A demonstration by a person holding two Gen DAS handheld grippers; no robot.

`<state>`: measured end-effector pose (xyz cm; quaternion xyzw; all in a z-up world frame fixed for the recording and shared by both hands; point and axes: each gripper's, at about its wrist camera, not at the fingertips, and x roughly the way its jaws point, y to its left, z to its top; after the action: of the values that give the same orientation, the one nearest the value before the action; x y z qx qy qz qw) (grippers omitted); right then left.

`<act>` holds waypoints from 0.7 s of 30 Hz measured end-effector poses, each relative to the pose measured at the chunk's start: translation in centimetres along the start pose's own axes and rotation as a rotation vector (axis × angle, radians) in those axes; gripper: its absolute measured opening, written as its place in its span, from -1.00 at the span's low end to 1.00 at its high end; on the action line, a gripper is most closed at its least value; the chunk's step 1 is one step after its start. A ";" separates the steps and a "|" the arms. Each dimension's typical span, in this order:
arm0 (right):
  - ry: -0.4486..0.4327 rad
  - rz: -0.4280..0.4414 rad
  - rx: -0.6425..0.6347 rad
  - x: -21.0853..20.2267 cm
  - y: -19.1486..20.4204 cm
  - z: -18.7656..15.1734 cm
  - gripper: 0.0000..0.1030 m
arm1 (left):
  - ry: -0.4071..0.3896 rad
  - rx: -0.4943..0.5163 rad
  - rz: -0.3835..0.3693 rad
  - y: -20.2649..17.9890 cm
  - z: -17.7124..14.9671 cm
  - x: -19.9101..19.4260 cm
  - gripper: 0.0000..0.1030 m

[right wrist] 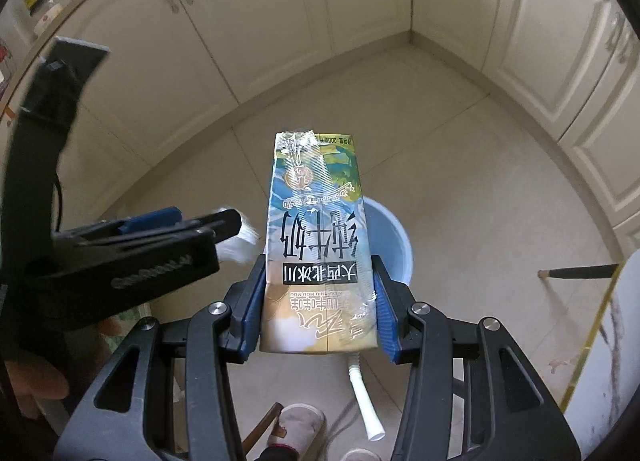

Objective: Collect trash
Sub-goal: 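Carry the film and carton over the blue bin and open both grippers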

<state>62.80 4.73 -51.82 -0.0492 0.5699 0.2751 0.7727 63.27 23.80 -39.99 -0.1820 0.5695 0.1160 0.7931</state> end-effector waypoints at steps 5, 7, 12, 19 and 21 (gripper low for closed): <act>0.027 0.033 0.003 2.2 -0.2 0.3 -0.13 | -0.014 0.004 0.004 1.4 0.6 -0.1 0.22; 0.028 0.045 0.004 2.6 0.0 0.3 -0.13 | -0.036 -0.012 0.025 2.2 -0.1 -0.7 0.22; 0.025 0.051 -0.004 2.9 0.9 0.5 -0.12 | -0.088 -0.034 0.023 2.7 -2.2 -3.9 0.23; -0.014 0.053 0.013 1.6 1.4 0.0 0.47 | -0.116 -0.017 0.026 2.4 -4.1 -6.3 0.23; -0.028 0.033 0.005 0.6 1.8 0.0 0.46 | -0.134 -0.006 0.020 1.7 -4.5 -8.0 0.23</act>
<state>62.03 6.43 -51.95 -0.0339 0.5603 0.2871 0.7762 56.19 23.63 -34.00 -0.1705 0.5166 0.1375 0.8277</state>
